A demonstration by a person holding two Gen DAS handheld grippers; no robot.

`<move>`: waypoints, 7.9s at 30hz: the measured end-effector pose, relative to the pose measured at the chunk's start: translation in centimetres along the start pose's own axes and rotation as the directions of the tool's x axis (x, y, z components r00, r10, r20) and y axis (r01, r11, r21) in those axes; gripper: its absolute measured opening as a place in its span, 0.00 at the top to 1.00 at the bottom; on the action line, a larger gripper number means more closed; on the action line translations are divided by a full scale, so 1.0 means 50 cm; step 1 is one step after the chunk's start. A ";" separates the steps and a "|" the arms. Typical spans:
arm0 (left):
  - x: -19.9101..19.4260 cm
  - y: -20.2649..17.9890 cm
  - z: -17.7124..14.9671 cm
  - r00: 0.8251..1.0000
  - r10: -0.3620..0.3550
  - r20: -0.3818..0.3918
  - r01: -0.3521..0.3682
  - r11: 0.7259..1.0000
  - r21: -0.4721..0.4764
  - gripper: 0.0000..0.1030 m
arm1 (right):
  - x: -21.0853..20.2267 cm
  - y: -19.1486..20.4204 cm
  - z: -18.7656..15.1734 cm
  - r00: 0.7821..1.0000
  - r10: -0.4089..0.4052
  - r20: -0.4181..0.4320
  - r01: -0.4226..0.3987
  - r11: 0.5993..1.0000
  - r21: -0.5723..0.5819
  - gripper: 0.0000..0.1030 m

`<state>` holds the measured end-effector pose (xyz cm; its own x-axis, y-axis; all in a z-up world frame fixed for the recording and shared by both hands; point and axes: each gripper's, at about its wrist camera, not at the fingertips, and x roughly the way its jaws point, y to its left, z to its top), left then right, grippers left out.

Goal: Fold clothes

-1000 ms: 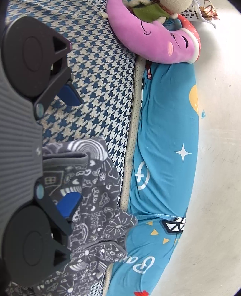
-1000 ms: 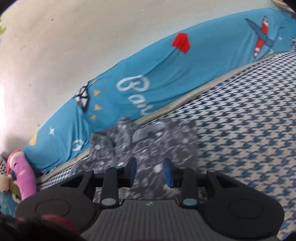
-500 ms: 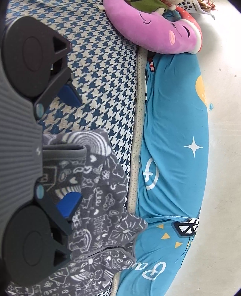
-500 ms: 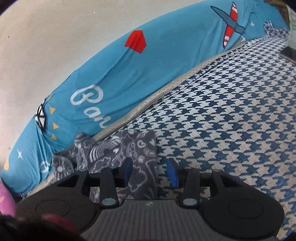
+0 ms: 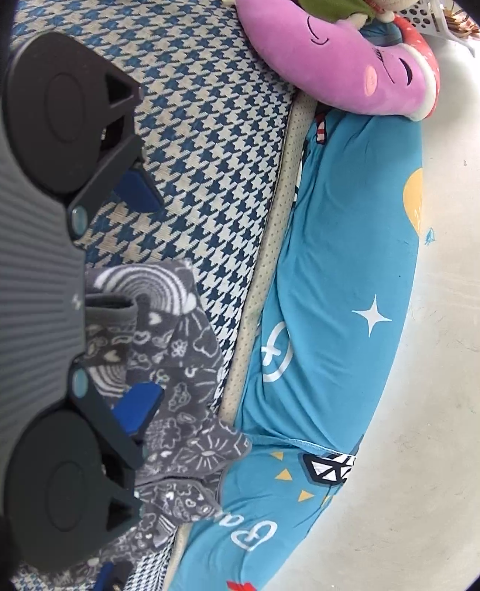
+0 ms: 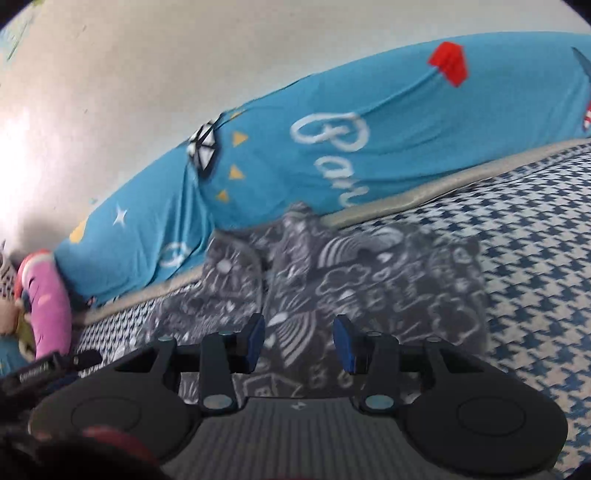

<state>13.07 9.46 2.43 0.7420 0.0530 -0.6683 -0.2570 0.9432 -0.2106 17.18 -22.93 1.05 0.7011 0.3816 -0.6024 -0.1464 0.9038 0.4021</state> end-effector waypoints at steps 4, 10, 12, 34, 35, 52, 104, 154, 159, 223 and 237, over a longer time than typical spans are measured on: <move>0.006 -0.002 -0.006 1.000 -0.008 -0.026 0.010 0.999 0.051 0.01 | 0.011 0.018 -0.014 0.999 0.004 -0.032 -0.005 0.999 -0.044 0.60; 0.016 -0.017 -0.030 0.999 -0.009 -0.053 0.018 0.986 0.167 0.21 | 0.014 0.019 -0.024 0.998 -0.005 -0.055 0.001 0.998 -0.066 0.60; 0.017 -0.024 -0.037 0.998 -0.019 -0.059 0.030 0.981 0.191 0.27 | 0.014 0.015 -0.022 0.998 -0.005 -0.058 0.002 0.998 -0.057 0.60; -0.034 -0.073 -0.035 0.991 -0.006 0.135 -0.029 0.965 0.262 0.88 | -0.046 -0.105 0.040 0.984 -0.165 0.062 0.155 0.977 0.148 0.60; -0.036 -0.073 -0.034 0.990 -0.002 0.141 -0.036 0.963 0.266 0.88 | -0.049 -0.114 0.043 0.982 -0.178 0.065 0.166 0.973 0.158 0.60; -0.021 -0.041 -0.018 0.975 0.161 0.152 -0.189 0.963 0.194 0.86 | -0.035 -0.163 0.040 0.966 -0.258 0.016 0.246 0.938 0.244 0.60; 0.022 -0.129 -0.087 1.000 0.018 -0.014 -0.012 0.940 0.340 0.22 | -0.053 -0.182 0.041 0.964 -0.264 0.016 0.250 0.929 0.275 0.79; 0.012 -0.126 -0.110 0.995 0.074 -0.064 -0.046 0.933 0.358 0.13 | -0.073 -0.131 -0.027 0.930 -0.307 -0.203 0.334 0.936 0.115 0.61; -0.018 -0.101 -0.095 0.999 0.012 -0.044 0.002 0.954 0.299 0.13 | -0.094 -0.140 -0.022 0.945 -0.272 -0.181 0.304 0.935 0.181 0.61; -0.008 0.117 -0.005 0.985 0.075 -0.157 -0.079 0.997 -0.023 0.02 | 0.079 0.353 -0.210 0.989 0.125 -0.080 -0.148 0.846 -0.512 0.57; -0.022 0.114 0.002 0.992 0.033 -0.120 -0.041 0.997 -0.062 0.02 | 0.073 0.350 -0.192 0.989 0.151 -0.011 -0.142 0.898 -0.417 0.86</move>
<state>10.88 14.80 2.04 0.6532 0.0446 -0.7559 -0.3249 0.9182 -0.2266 10.48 -3.86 -0.76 0.6631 0.5155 -0.5427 -0.5216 0.8382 0.1589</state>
